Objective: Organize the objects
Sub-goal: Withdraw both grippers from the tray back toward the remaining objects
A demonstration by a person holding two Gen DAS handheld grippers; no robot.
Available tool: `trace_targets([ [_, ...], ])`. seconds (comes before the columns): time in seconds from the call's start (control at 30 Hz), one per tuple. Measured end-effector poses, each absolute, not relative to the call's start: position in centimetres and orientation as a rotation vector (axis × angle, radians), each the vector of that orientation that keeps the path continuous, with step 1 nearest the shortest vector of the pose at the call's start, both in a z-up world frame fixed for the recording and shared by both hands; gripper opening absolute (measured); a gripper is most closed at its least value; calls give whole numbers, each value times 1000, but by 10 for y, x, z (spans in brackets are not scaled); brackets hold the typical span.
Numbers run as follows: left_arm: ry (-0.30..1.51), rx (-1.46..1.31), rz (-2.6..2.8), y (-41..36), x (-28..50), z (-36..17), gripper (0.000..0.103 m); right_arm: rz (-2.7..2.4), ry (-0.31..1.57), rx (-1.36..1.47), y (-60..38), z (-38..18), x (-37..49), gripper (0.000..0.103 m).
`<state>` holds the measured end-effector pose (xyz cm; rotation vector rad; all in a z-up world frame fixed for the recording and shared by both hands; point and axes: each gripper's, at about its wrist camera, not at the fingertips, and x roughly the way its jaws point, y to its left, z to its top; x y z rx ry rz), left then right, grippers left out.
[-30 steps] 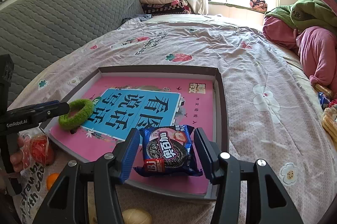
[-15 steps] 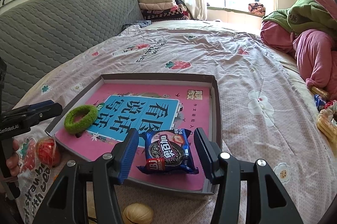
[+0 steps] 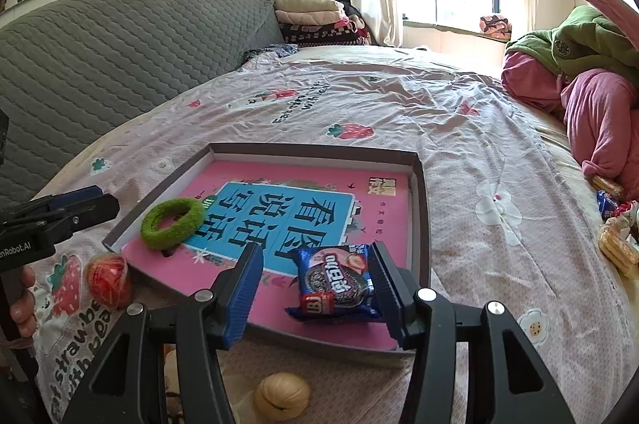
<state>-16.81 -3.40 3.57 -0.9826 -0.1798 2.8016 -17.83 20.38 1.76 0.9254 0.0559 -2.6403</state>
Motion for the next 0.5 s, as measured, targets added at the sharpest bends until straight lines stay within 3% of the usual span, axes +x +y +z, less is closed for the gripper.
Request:
trace_targets([
  [0.5, -155, -951, 2832, -33, -145, 41, 66, -2632, 30, 876, 206, 30, -161, 54],
])
